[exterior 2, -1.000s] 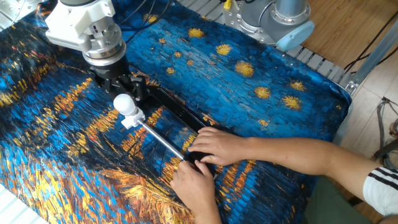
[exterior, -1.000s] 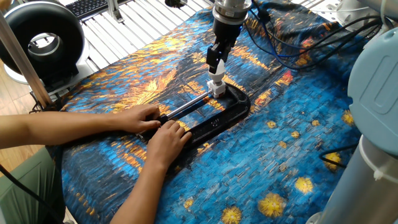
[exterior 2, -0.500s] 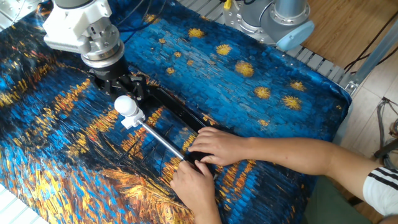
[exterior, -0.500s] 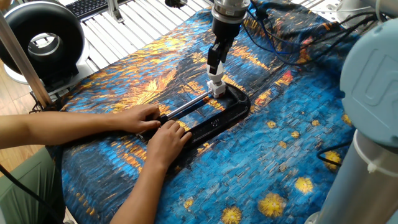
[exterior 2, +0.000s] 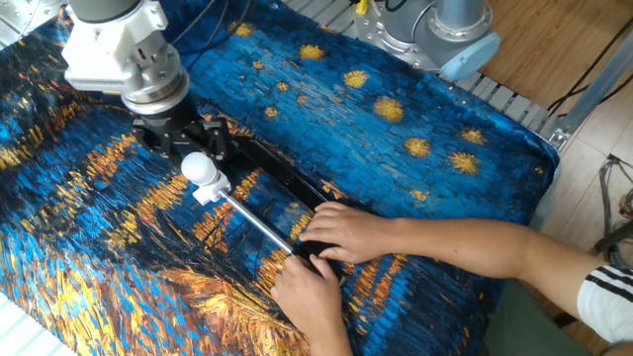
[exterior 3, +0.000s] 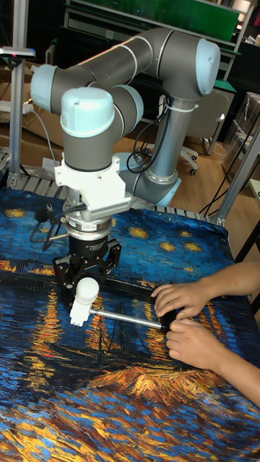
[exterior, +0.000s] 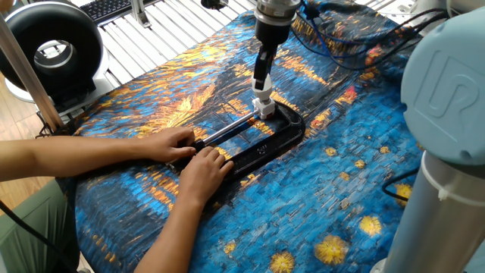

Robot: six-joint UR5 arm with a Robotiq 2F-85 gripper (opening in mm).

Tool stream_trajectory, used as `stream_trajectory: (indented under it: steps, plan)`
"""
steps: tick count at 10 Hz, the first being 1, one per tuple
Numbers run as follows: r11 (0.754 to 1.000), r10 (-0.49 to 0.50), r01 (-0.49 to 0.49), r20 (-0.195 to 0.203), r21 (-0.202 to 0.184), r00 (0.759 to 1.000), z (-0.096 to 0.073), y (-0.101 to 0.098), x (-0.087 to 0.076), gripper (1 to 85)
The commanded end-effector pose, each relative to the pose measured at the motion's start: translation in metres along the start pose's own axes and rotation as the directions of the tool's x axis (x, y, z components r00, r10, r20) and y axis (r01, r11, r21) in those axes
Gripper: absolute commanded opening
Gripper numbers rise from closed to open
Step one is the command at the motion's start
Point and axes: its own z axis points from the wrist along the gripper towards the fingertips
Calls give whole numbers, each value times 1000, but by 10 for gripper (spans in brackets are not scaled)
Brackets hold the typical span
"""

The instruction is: Install the light bulb by rotating it

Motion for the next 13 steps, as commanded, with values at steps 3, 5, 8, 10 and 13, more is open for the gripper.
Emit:
stream_trajectory:
  steps: [3, 5, 8, 10, 13]
  plan:
    - [986, -167, 168, -50, 12, 985, 0, -8, 9, 643]
    - [985, -175, 174, -49, -12, 983, 0, 0, 7, 643]
    - [982, -188, 187, -78, -20, 979, 3, 4, 10, 640]
    - [978, -205, 201, -78, -61, 976, 3, 16, 10, 637]
    - [965, -259, 254, -74, -67, 963, 5, 16, 3, 637]
